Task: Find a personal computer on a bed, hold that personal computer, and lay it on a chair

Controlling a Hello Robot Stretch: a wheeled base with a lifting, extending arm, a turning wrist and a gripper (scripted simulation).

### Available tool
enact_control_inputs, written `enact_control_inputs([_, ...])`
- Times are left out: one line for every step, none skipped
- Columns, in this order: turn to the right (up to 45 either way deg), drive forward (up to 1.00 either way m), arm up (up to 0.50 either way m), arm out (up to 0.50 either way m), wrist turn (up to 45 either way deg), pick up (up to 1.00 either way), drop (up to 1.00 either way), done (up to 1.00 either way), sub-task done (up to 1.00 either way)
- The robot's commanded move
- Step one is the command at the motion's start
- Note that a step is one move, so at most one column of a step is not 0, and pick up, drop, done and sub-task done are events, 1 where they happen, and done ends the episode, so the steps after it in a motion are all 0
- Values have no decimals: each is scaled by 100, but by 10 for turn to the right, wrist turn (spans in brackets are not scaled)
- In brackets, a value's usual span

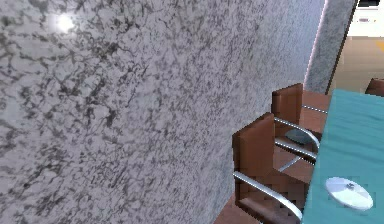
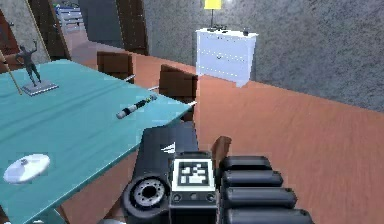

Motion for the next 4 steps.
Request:
enact_control_inputs([0,0,0,16,0,0,0,0,0])
enact_control_inputs([0,0,0,0,450,0,0,0,0])
enact_control_inputs([0,0,0,0,450,0,0,0,0])
enact_control_inputs([0,0,0,0,180,0,0,0,0])
